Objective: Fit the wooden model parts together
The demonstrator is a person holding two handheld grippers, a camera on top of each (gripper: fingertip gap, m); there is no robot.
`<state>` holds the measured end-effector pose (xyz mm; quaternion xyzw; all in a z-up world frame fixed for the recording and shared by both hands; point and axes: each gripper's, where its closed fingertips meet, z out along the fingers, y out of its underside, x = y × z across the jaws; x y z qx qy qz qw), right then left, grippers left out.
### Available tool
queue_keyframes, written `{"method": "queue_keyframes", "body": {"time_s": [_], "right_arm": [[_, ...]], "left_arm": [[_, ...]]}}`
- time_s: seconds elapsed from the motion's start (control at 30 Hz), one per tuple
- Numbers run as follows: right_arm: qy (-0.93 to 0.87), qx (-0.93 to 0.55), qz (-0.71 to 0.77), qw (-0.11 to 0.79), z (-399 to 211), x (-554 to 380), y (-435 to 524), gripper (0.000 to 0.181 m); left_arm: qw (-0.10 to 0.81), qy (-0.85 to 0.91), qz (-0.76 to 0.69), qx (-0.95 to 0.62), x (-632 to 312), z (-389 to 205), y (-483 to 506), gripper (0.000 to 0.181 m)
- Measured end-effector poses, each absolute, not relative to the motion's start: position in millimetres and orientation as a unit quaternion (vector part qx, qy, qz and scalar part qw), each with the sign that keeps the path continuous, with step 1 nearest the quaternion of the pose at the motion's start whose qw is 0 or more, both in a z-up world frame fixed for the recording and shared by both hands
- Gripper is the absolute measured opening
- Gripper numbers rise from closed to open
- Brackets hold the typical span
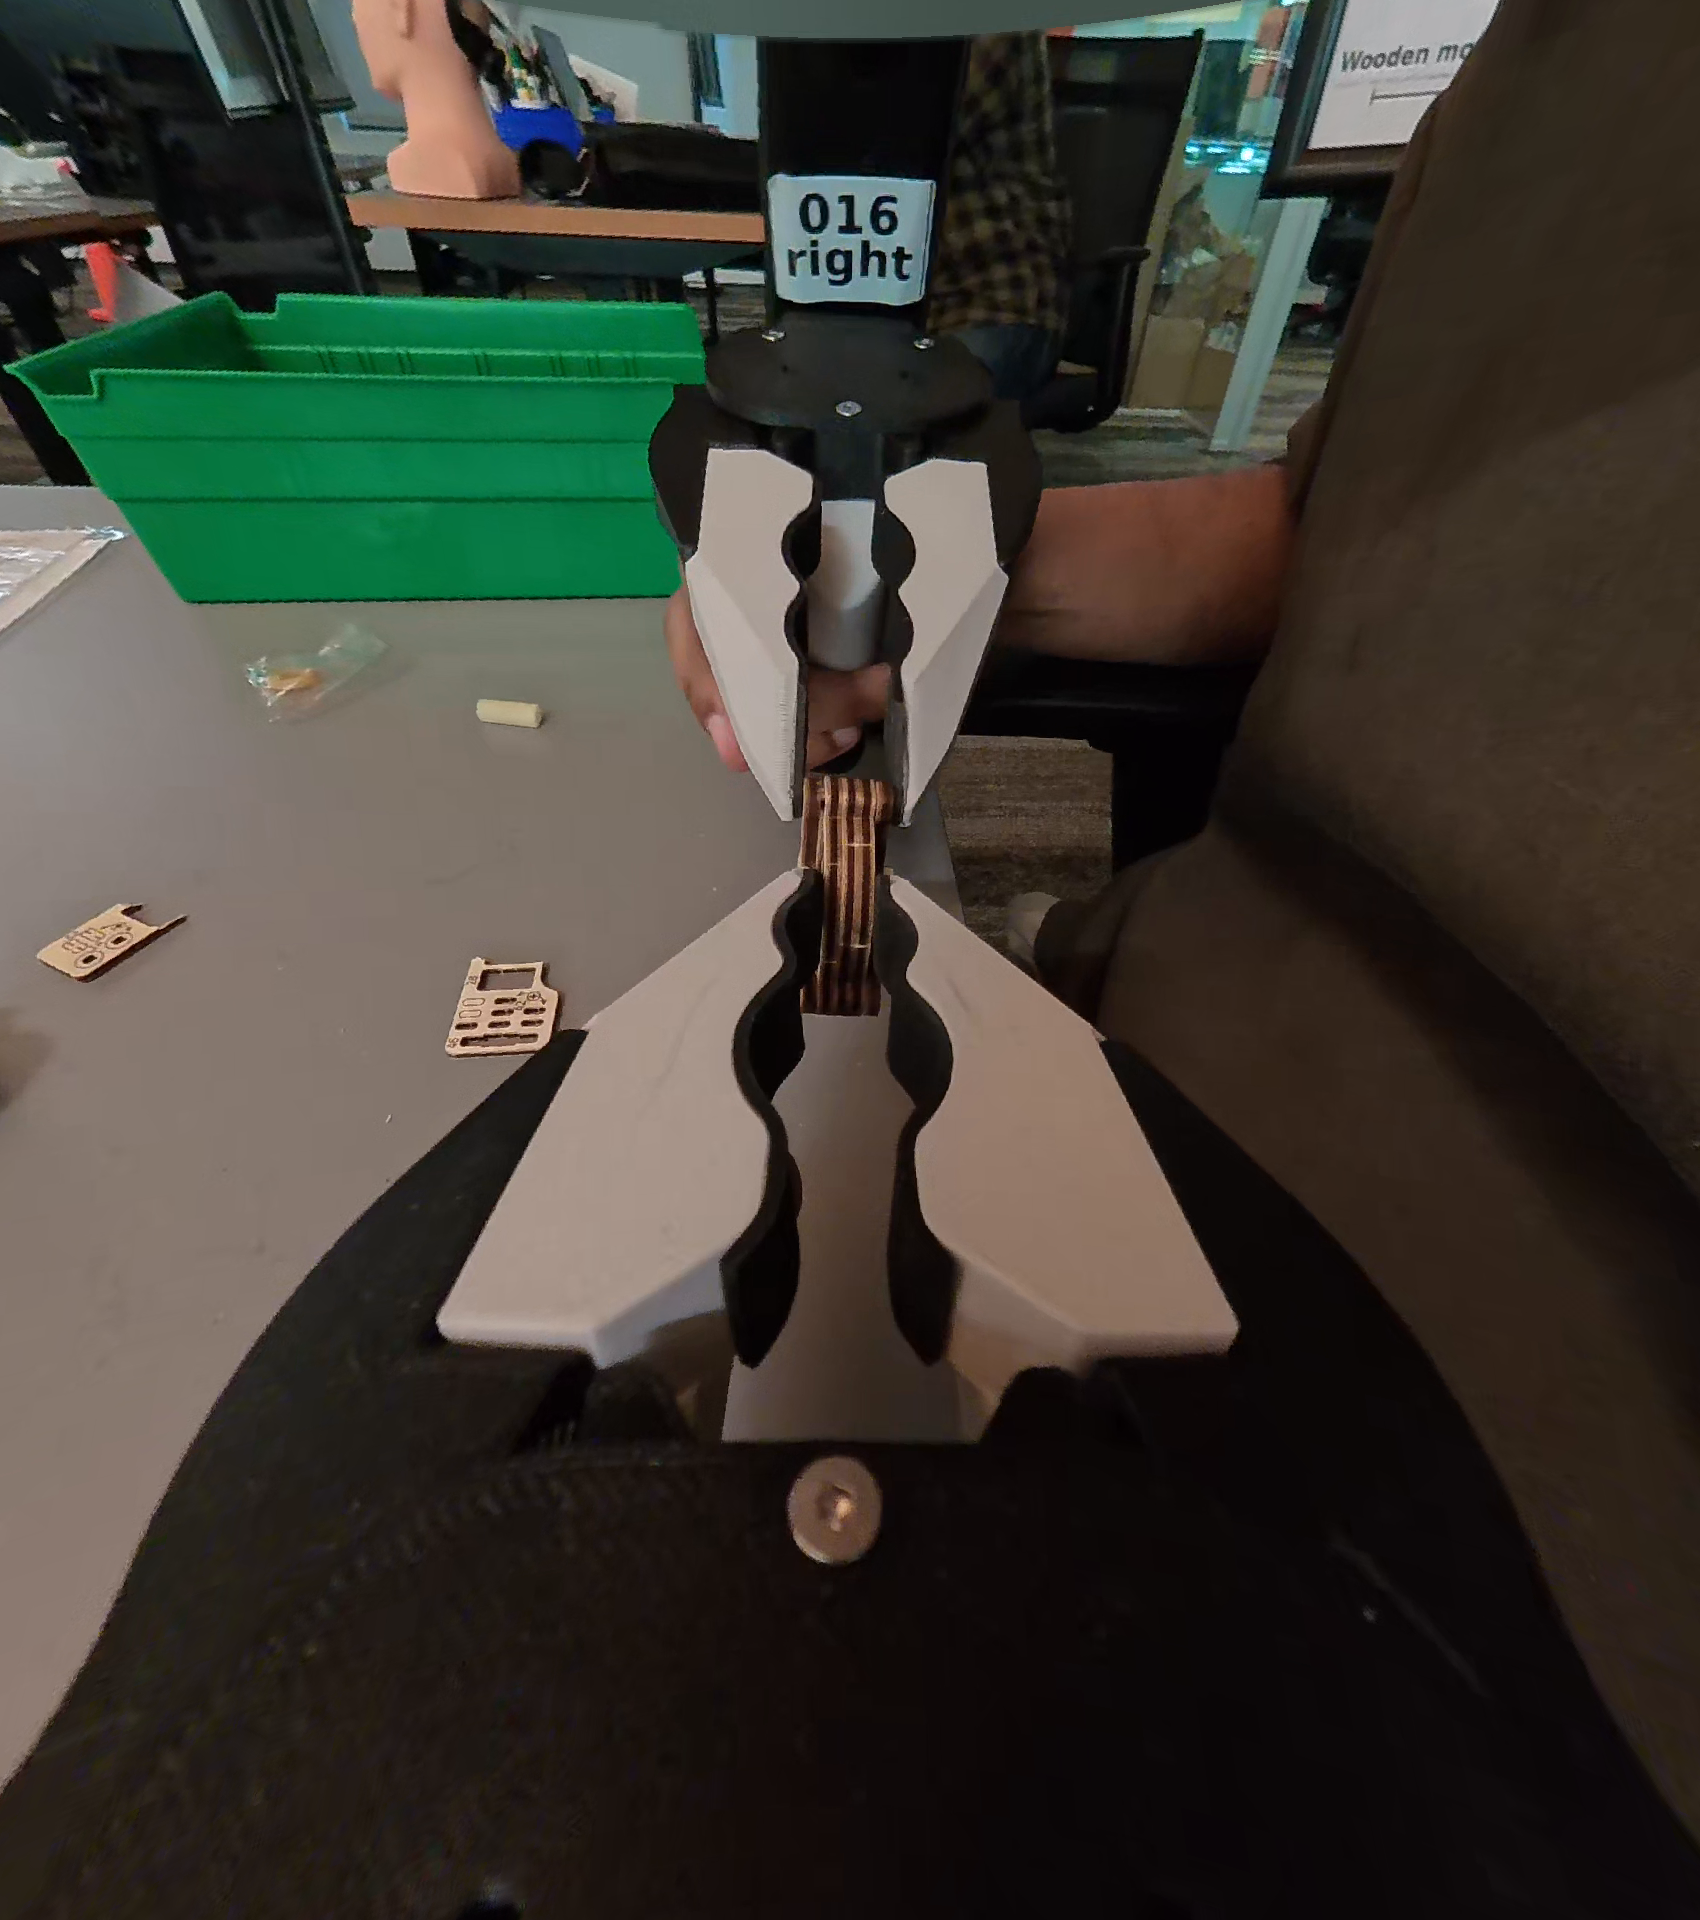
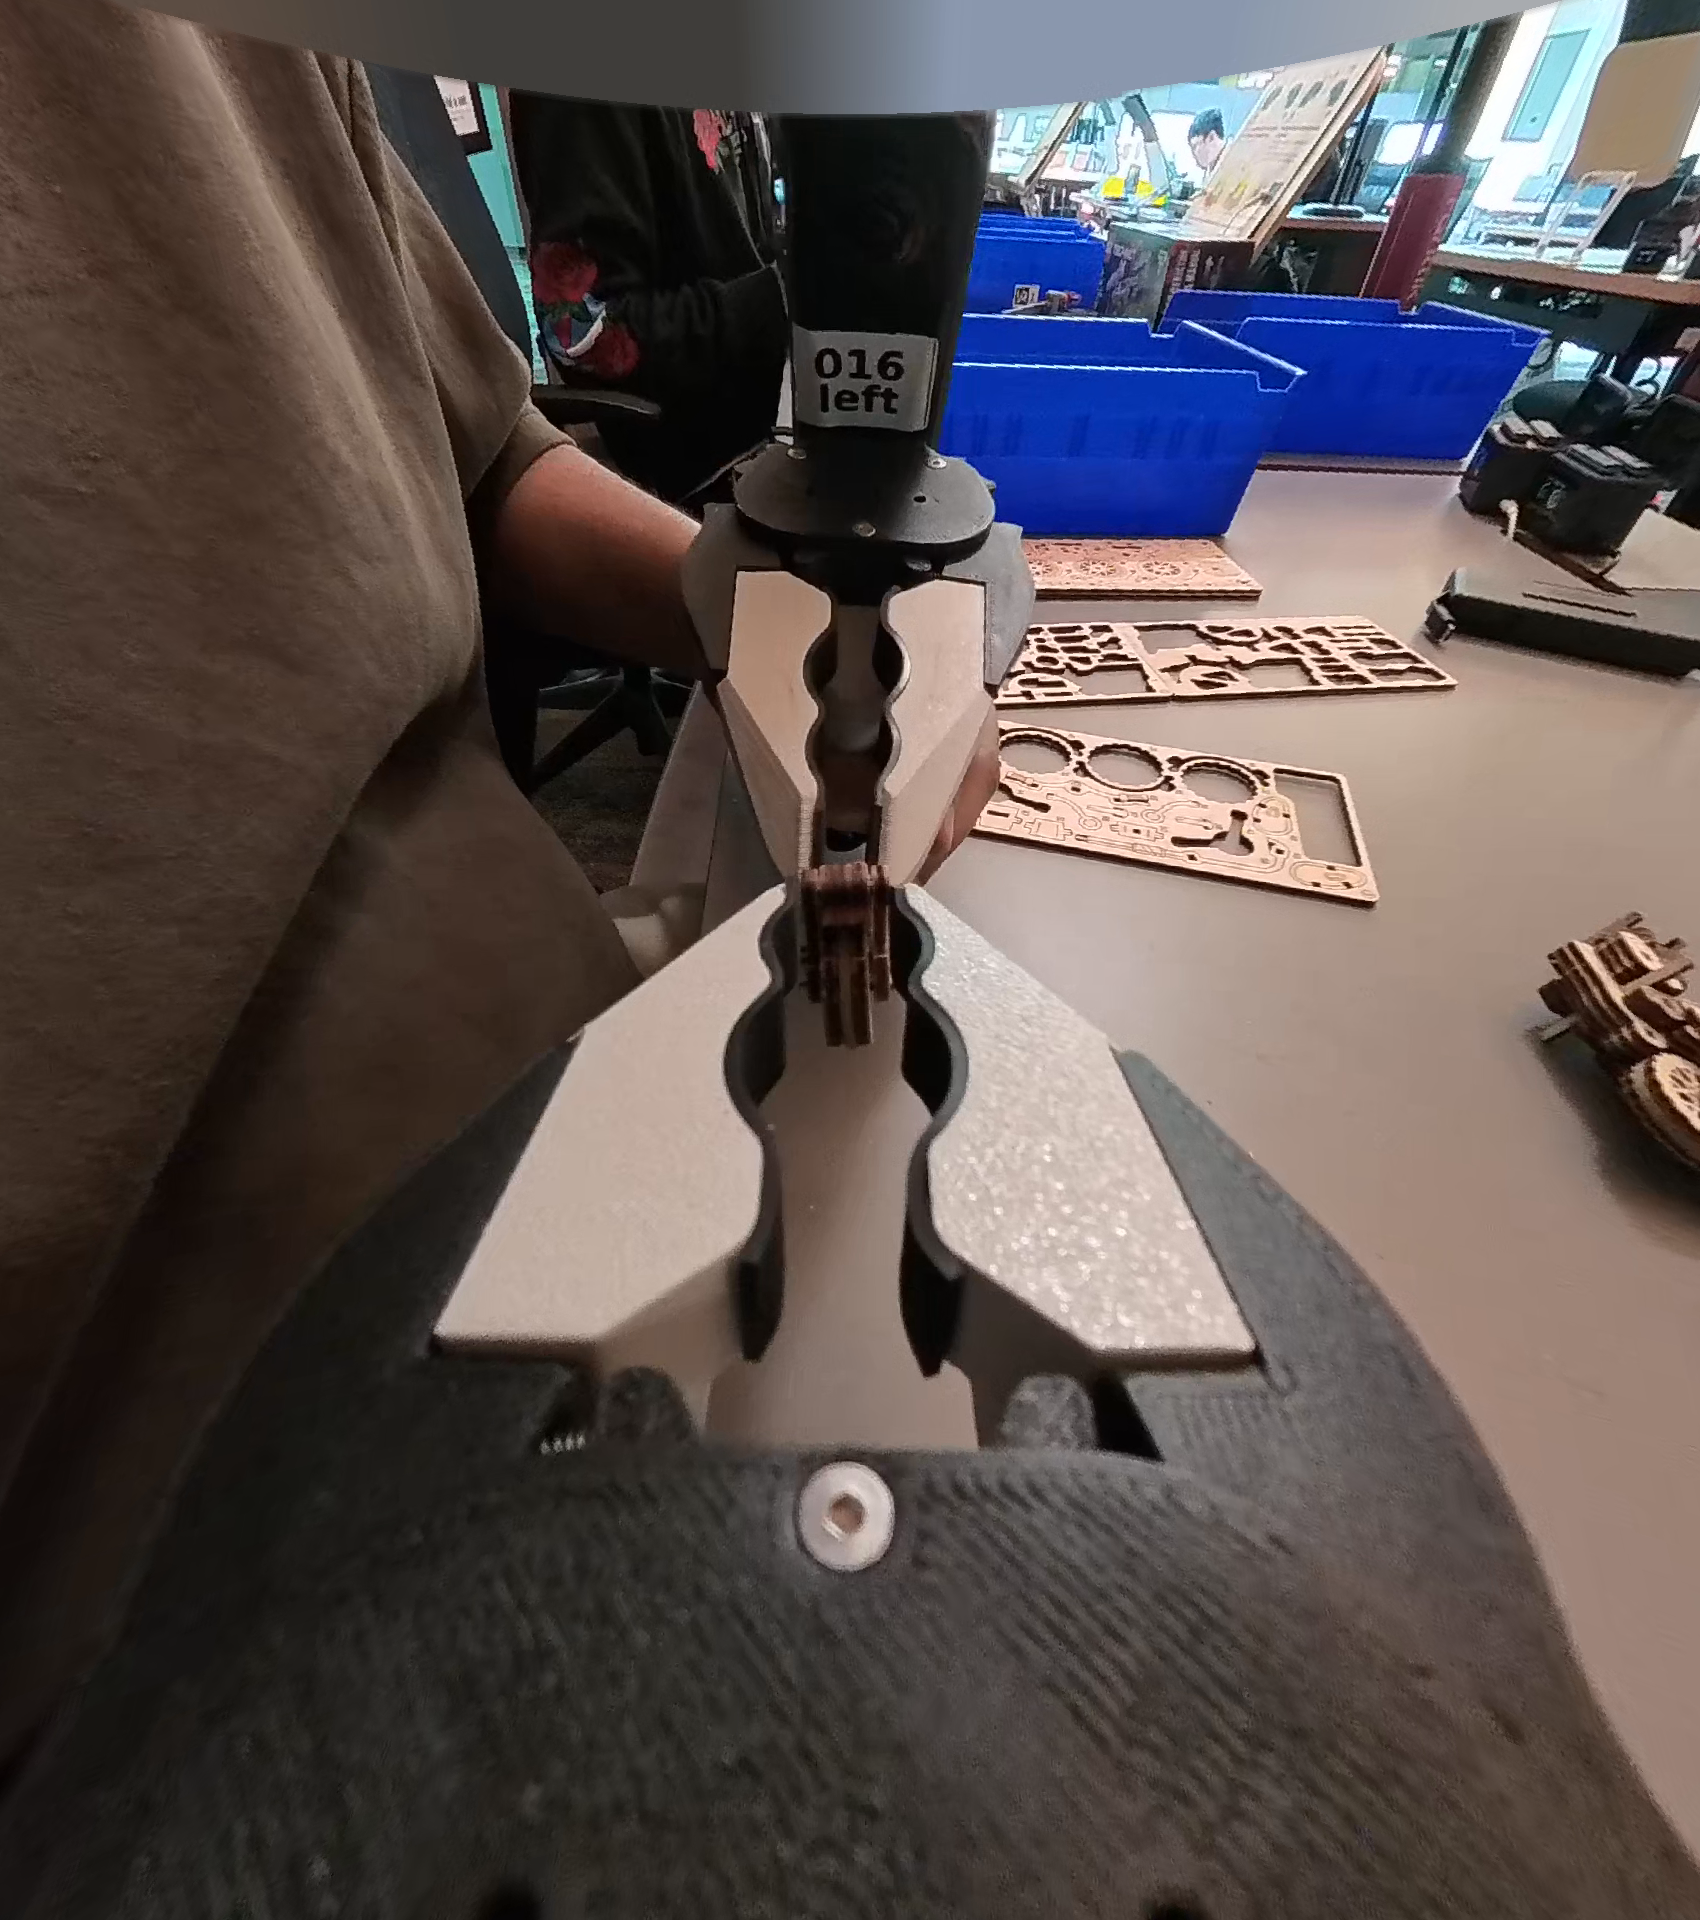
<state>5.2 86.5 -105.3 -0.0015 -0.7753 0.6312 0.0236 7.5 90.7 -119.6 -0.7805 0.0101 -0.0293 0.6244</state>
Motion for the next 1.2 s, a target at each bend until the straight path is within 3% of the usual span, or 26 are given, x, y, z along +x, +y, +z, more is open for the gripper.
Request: {"method": "queue_keyframes", "body": {"time_s": [0.17, 0.33, 0.8, 1.2], "right_arm": [[-0.778, -0.007, 0.628, 0.028, -105, 3, 87, 0.014], [-0.784, -0.016, 0.62, 0.032, -109, -1, 86, 0.014], [-0.793, -0.013, 0.609, 0.015, -112, 5, 83, 0.014], [-0.799, -0.019, 0.601, 0.007, -116, 7, 82, 0.014]], "left_arm": [[0.629, -0.001, -0.027, -0.777, 6, -119, 92, 0.008], [0.637, -0.008, 0.002, -0.77, 2, -115, 93, 0.028], [0.641, 0.0, -0.032, -0.766, 9, -112, 92, 0.014], [0.634, 0.002, -0.047, -0.772, 10, -116, 91, 0.014]]}}
